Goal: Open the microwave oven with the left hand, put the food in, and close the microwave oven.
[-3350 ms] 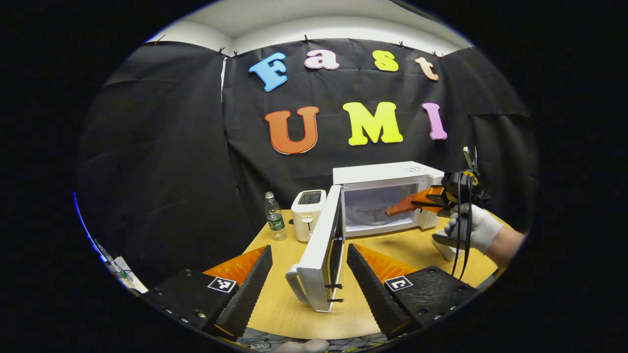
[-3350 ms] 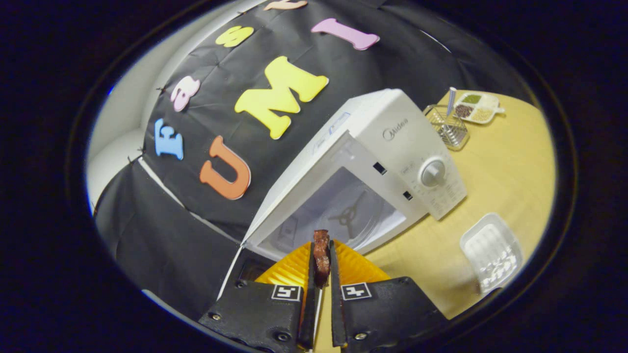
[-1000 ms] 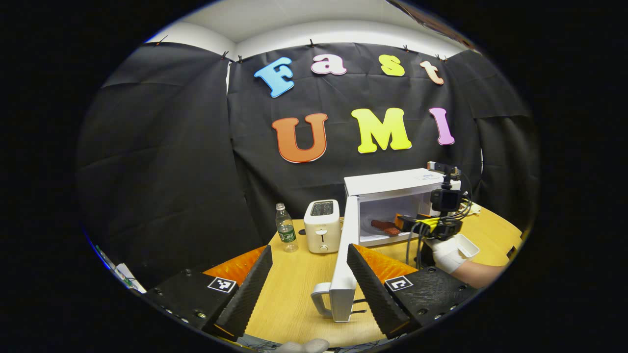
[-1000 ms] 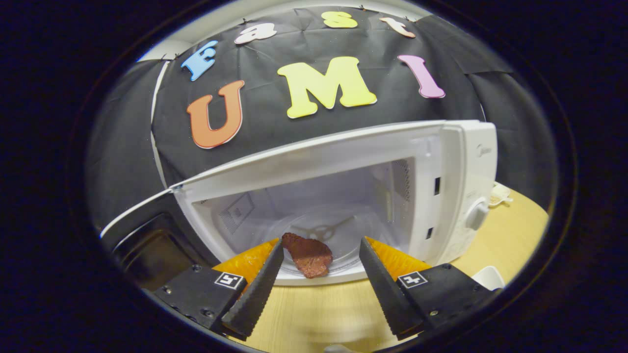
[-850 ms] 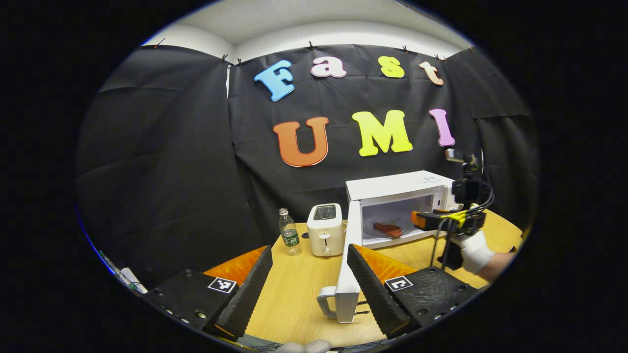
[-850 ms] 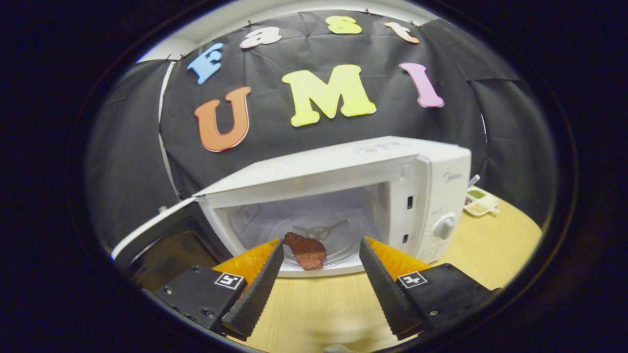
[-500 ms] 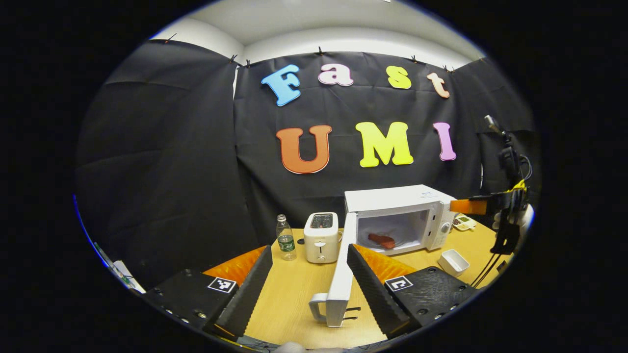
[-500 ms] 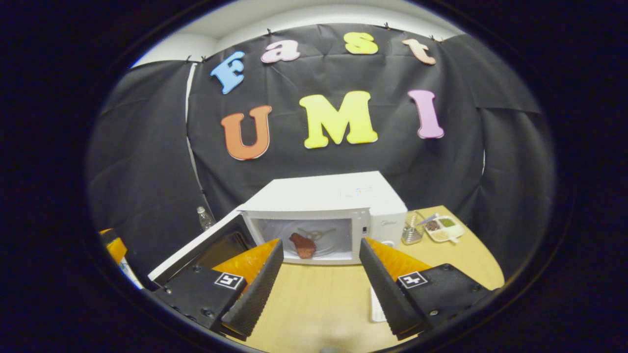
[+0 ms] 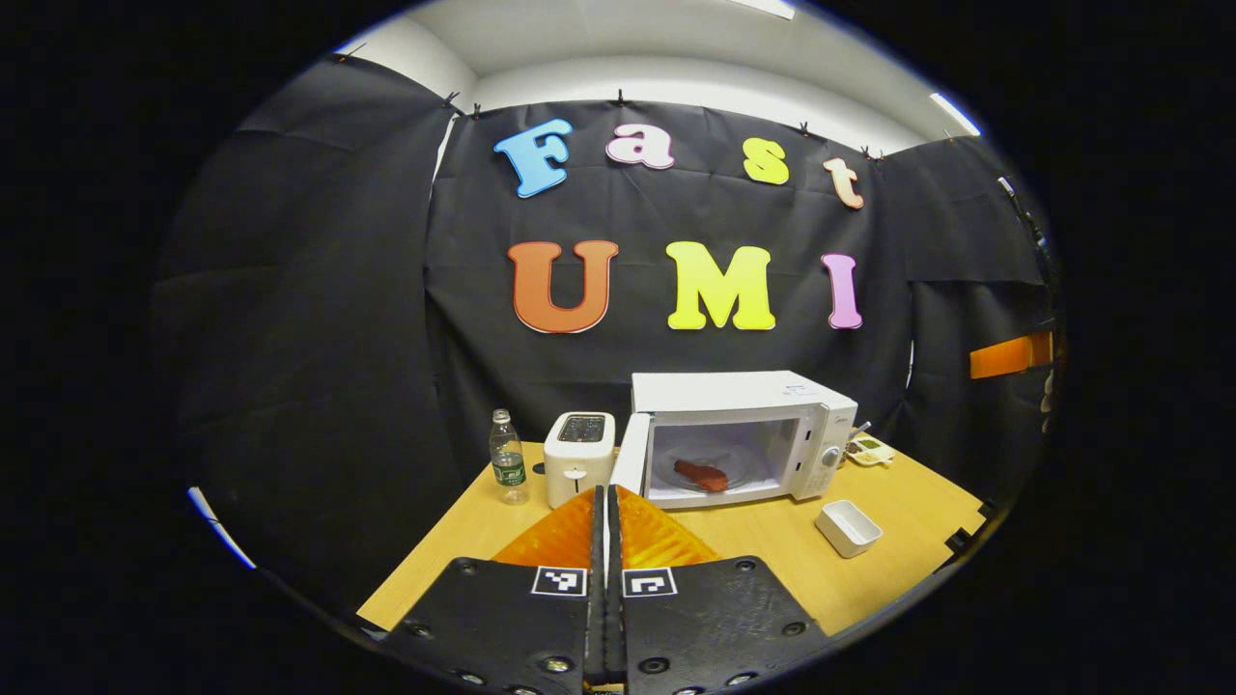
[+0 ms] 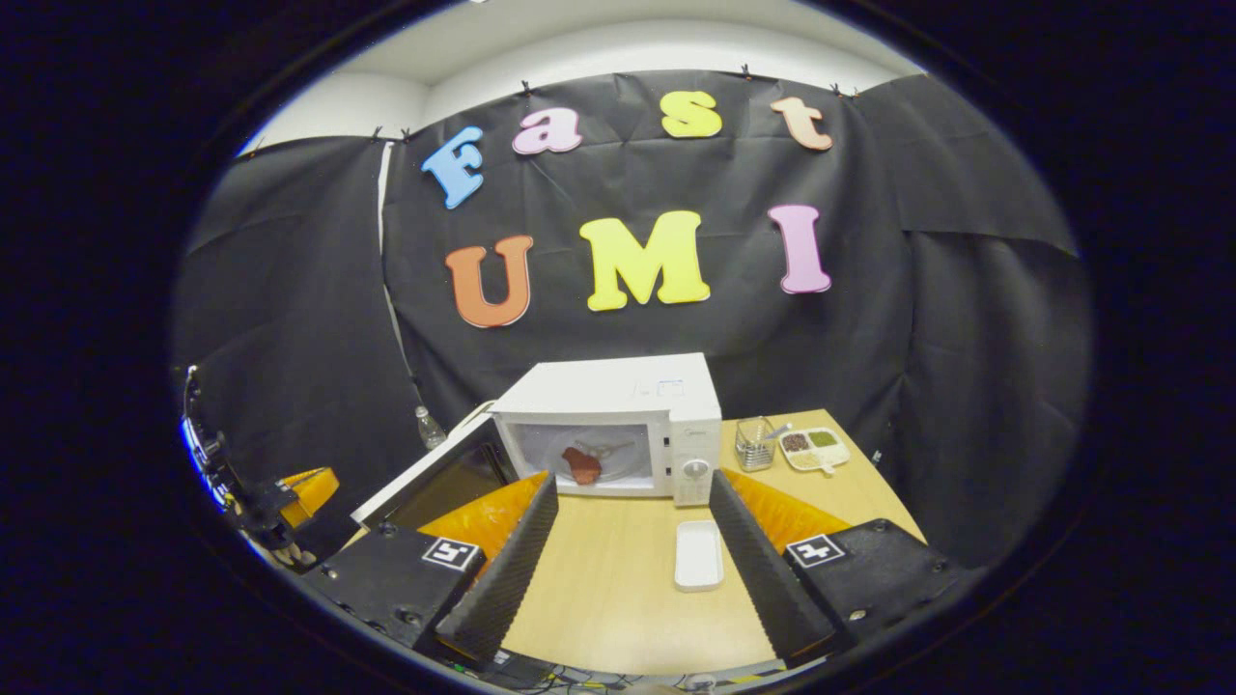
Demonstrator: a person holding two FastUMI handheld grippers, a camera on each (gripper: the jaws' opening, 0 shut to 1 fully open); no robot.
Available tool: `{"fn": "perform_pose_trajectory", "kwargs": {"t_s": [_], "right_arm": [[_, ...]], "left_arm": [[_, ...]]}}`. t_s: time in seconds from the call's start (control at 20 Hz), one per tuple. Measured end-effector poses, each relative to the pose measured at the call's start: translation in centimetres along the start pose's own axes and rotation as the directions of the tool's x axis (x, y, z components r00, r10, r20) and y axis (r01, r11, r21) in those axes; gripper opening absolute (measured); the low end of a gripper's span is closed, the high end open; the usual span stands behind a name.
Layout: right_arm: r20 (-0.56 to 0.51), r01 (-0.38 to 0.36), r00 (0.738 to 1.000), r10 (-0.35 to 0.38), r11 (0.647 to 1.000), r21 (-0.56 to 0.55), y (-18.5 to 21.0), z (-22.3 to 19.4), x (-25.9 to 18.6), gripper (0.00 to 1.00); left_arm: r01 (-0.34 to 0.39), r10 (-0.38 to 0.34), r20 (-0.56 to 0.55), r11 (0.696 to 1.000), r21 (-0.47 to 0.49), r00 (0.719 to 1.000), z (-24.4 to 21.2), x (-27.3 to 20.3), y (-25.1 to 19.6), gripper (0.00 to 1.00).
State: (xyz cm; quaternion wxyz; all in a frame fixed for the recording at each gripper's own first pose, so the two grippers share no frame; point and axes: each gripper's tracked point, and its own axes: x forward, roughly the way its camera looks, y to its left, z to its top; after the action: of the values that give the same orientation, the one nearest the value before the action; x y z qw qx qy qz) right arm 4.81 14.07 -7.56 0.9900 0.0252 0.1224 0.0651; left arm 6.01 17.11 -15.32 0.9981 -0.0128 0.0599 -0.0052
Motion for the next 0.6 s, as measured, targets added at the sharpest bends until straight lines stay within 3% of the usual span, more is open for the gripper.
{"fn": "perform_pose_trajectory", "kwargs": {"t_s": [0.05, 0.1, 0.15, 0.2, 0.25, 0.3, 0.35, 0.4, 0.6], "right_arm": [[-0.011, 0.003, 1.000, -0.003, 1.000, 0.004, -0.2, -0.4, -0.4, 1.00], [-0.031, -0.003, 1.000, 0.003, 1.000, 0.017, -0.2, -0.8, -0.8, 1.00], [-0.052, -0.012, 0.999, 0.013, 1.000, 0.023, -0.1, -1.3, -1.0, 0.90], [-0.066, -0.009, 0.998, 0.010, 1.000, 0.022, -0.4, -1.7, -1.2, 1.00], [-0.064, 0.001, 0.998, 0.000, 1.000, 0.023, -0.8, -1.5, -1.6, 0.90], [-0.056, 0.002, 0.998, -0.001, 1.000, 0.028, -0.8, -1.3, -1.9, 1.00], [-0.055, 0.003, 0.998, -0.001, 1.000, 0.028, -0.6, -1.5, -2.0, 0.90], [-0.065, 0.008, 0.998, -0.007, 1.000, 0.024, -0.5, -1.8, -2.3, 1.00], [-0.089, 0.005, 0.996, -0.003, 1.000, 0.021, 0.1, -2.5, -2.9, 1.00]], "left_arm": [[-0.003, 0.003, -0.005, 1.000, 0.013, 1.000, -0.8, 0.2, 0.4, 0.00], [-0.016, 0.017, -0.038, 0.999, 0.027, 0.999, -2.2, 0.5, 1.0, 0.00], [-0.022, 0.025, -0.055, 0.999, 0.039, 0.998, -3.2, 0.8, 1.7, 0.00], [-0.030, 0.032, -0.064, 0.999, 0.040, 0.997, -4.1, 1.1, 2.4, 0.00], [-0.034, 0.037, -0.075, 0.999, 0.041, 0.996, -4.9, 1.5, 2.9, 0.00], [-0.035, 0.038, -0.082, 0.999, 0.040, 0.996, -5.6, 1.6, 3.5, 0.00], [-0.042, 0.046, -0.091, 0.998, 0.039, 0.995, -6.6, 1.9, 4.0, 0.00], [-0.051, 0.055, -0.106, 0.998, 0.042, 0.993, -7.5, 2.1, 4.6, 0.00], [-0.040, 0.046, -0.146, 0.998, 0.048, 0.988, -9.9, 2.5, 4.9, 0.00]]}}
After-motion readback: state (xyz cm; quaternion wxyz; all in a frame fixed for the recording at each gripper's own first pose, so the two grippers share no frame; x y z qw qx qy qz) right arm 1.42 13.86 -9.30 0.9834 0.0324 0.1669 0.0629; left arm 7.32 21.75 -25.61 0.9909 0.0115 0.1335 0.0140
